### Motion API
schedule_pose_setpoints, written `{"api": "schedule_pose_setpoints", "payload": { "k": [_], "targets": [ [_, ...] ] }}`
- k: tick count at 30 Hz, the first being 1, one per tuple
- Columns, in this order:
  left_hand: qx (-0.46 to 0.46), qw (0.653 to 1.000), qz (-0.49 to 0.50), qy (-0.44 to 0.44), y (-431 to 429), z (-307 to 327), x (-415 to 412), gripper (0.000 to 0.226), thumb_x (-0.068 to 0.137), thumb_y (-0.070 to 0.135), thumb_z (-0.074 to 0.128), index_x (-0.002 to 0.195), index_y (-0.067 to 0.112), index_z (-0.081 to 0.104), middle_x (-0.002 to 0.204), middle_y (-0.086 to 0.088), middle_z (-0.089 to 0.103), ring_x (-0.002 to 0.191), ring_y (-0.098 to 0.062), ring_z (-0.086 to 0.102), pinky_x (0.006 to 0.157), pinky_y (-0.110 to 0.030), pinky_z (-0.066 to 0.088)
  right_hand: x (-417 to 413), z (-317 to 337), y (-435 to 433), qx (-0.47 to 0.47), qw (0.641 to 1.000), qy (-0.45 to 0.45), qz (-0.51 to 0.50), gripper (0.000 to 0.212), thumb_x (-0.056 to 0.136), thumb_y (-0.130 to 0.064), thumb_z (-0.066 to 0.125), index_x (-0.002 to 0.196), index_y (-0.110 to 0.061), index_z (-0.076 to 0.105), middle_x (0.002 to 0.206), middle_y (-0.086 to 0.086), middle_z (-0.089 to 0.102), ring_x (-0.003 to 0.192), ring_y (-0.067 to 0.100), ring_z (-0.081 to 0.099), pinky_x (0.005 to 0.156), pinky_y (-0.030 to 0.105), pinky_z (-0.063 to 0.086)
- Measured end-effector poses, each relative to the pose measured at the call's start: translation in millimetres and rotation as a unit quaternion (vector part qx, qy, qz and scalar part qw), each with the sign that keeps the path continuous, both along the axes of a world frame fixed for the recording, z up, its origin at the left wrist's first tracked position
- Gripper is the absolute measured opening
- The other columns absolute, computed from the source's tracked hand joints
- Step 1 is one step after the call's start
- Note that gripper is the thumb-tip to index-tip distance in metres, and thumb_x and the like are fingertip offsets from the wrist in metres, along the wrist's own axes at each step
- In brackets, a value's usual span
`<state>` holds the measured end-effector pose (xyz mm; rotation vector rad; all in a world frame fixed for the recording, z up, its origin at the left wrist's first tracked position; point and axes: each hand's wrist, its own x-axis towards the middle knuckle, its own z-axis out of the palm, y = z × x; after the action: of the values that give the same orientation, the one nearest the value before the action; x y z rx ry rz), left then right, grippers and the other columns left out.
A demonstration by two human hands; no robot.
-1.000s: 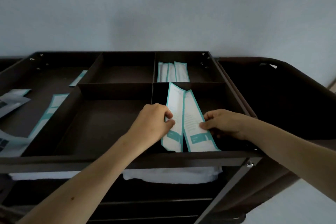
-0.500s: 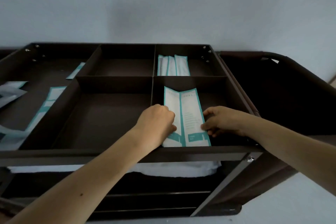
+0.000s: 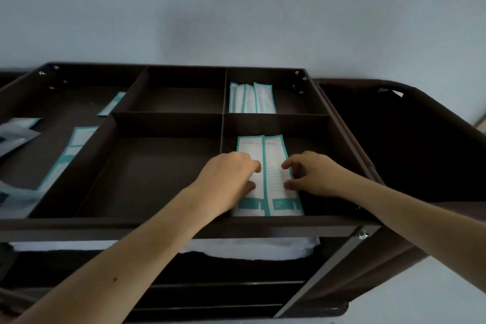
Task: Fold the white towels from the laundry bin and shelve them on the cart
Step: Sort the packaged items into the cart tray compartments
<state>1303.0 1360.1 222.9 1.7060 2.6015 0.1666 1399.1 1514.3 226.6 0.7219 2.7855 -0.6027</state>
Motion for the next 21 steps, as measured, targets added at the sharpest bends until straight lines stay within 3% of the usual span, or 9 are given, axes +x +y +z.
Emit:
{"api": "schedule_pose_setpoints", "payload": {
  "k": [5,7,11,15,18,21],
  "targets": [
    [0.152,0.980,-0.002,-0.132,-4,8,-6,0.029,0.089,0.024,0.063,0.118,0.020,0.064,0.113,0.007,0.064,0.086,0.002,0.057,0.081,-0.015,0.047,-9,5,-1,-0.011,0.995,0.098,0.023,0.036,0.087,-0.030,0.063,0.122,-0.024,0.056,0.119,-0.004,0.054,0.091,0.004,0.050,0.078,0.015,0.039],
    [0.188,0.975,0.006,-0.122,-6,10,-10,0.027,0.089,0.025,0.063,0.114,0.020,0.066,0.111,0.007,0.064,0.089,0.002,0.053,0.082,-0.018,0.046,-16,7,-5,-0.019,0.988,0.150,0.038,0.032,0.088,-0.028,0.063,0.119,-0.025,0.057,0.111,-0.008,0.053,0.078,0.001,0.051,0.066,0.009,0.038],
    [0.225,0.969,0.034,-0.096,-18,13,-21,0.024,0.089,0.025,0.061,0.112,0.019,0.066,0.109,0.007,0.062,0.096,-0.003,0.056,0.084,-0.023,0.047,-32,15,-18,-0.036,0.972,0.214,0.091,0.026,0.088,-0.024,0.062,0.114,-0.025,0.060,0.102,-0.013,0.052,0.078,-0.004,0.051,0.064,0.007,0.038],
    [0.225,0.967,0.107,-0.056,-50,16,-40,0.027,0.089,0.029,0.059,0.115,0.022,0.064,0.113,0.007,0.062,0.102,-0.010,0.057,0.084,-0.031,0.050,-60,23,-38,-0.024,0.953,0.265,0.144,0.025,0.086,-0.015,0.063,0.112,-0.018,0.064,0.101,-0.004,0.060,0.085,0.004,0.055,0.071,0.005,0.040],
    [0.227,0.959,0.164,-0.040,-86,21,-60,0.029,0.089,0.030,0.059,0.116,0.022,0.064,0.114,0.006,0.063,0.104,-0.013,0.058,0.086,-0.033,0.049,-90,29,-66,-0.021,0.938,0.284,0.197,0.024,0.084,-0.011,0.065,0.108,-0.013,0.066,0.102,0.002,0.062,0.091,0.007,0.054,0.082,0.012,0.040],
    [0.224,0.950,0.214,-0.030,-126,24,-79,0.028,0.089,0.029,0.060,0.115,0.021,0.065,0.113,0.005,0.064,0.104,-0.013,0.058,0.087,-0.026,0.045,-124,33,-103,-0.016,0.923,0.286,0.257,0.020,0.084,-0.014,0.065,0.104,-0.016,0.068,0.101,-0.002,0.061,0.091,0.004,0.052,0.082,0.009,0.037]
  ]
}}
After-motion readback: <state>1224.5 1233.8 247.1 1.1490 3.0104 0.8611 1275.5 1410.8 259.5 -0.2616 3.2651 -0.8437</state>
